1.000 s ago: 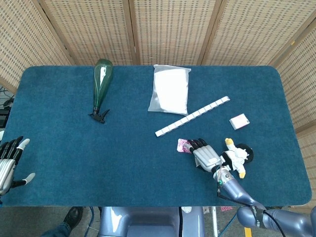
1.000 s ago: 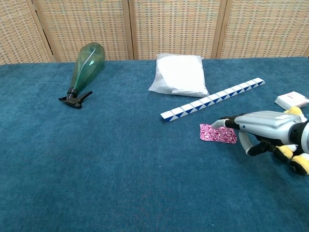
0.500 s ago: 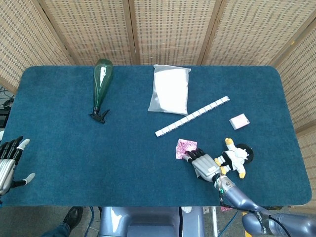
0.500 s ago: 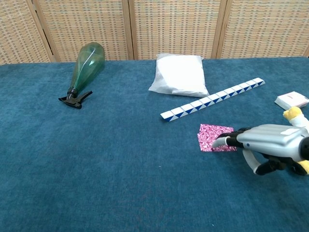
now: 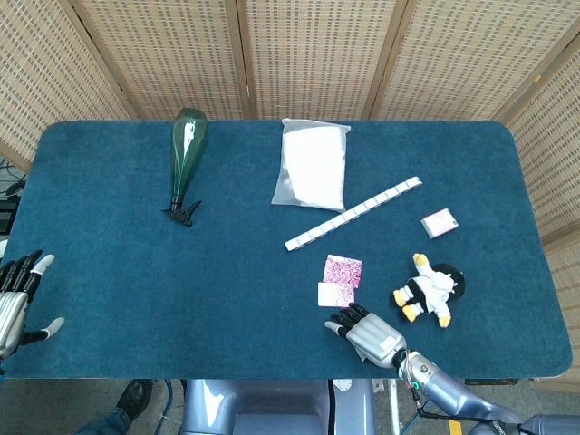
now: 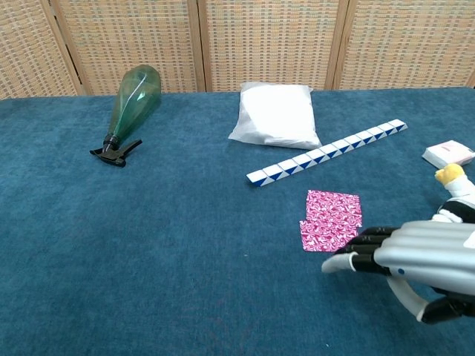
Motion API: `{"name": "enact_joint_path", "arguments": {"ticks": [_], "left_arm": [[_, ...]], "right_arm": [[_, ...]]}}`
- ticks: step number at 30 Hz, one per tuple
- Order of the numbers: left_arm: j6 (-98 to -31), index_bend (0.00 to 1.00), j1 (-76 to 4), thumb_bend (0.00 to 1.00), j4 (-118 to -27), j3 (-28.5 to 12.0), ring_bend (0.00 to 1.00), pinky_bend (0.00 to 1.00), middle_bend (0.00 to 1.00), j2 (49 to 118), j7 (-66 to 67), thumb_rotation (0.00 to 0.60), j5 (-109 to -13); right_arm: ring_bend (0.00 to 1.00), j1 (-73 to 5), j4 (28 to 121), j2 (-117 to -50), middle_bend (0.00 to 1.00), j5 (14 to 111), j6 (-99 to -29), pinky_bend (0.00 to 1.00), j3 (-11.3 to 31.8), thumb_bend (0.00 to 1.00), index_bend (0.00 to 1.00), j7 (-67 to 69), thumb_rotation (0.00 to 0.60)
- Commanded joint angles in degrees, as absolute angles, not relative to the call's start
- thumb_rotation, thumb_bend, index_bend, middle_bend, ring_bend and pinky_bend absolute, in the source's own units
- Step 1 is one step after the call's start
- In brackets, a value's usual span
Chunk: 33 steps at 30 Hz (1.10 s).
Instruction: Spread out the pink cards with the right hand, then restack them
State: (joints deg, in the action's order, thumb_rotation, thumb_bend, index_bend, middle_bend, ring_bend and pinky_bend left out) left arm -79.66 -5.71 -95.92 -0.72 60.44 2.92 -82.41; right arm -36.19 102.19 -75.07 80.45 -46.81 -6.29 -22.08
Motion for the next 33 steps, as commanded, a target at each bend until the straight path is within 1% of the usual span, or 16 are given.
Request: {"name": "enact_joint_path", "arguments": {"ticks": [1, 4, 9, 11, 15, 19, 33], "left_arm": [[-79.64, 0.0, -5.72, 0.22, -95.92, -0.72, 0.0, 0.0, 0.0, 60.43, 2.9, 0.6, -82.4], [-79.58, 0.0, -5.74, 0.22, -95.95, -0.71, 0.0, 0.0, 0.0, 60.4, 2.95, 0.6, -82.38], [-79.59, 0.0, -5.73, 0.22, -95.99, -0.7, 0.0, 0.0, 0.0, 60.38, 2.92, 0.6, -82.38], [-79.53, 0.0, -5.75, 0.22, -96.0, -0.7, 0.0, 0.0, 0.0, 60.36, 2.88, 0.6, -82.34], [-79.28, 0.0, -5.85, 0.22, -96.07, -0.68, 0.0, 0.0, 0.0, 60.26, 2.99, 0.6, -82.26], [-79.29, 0.0, -5.85, 0.22, -96.18, -0.7, 0.0, 0.0, 0.0, 60.25, 3.08, 0.6, -82.17], [-79.03, 0.0, -5.93, 0.22, -96.19, -0.6, 0.0, 0.0, 0.0, 60.08, 2.66, 0.6, -82.23]], "right_arm": [[0.0, -35.39, 102.3, -74.42, 0.1, 83.17, -50.63, 0.04, -4.46, 1.0, 0.05, -18.66, 0.6], [0.0, -35.58, 101.27, -74.65, 0.1, 82.45, -51.18, 0.04, -2.99, 1.0, 0.05, -17.34, 0.6], [0.0, -36.33, 97.02, -77.18, 0.1, 77.39, -49.83, 0.04, -0.6, 1.0, 0.05, -17.99, 0.6], [0.0, -36.57, 95.65, -78.29, 0.1, 75.52, -48.66, 0.04, -0.54, 1.0, 0.05, -18.39, 0.6], [0.0, -36.76, 93.66, -80.02, 0.1, 74.72, -48.35, 0.04, -0.64, 1.0, 0.05, -19.53, 0.6], [0.0, -37.25, 92.27, -81.67, 0.1, 72.29, -48.0, 0.04, 0.45, 1.0, 0.05, -20.41, 0.6], [0.0, -39.27, 91.5, -84.22, 0.1, 64.77, -46.08, 0.04, 0.98, 1.0, 0.05, -25.65, 0.6]]}}
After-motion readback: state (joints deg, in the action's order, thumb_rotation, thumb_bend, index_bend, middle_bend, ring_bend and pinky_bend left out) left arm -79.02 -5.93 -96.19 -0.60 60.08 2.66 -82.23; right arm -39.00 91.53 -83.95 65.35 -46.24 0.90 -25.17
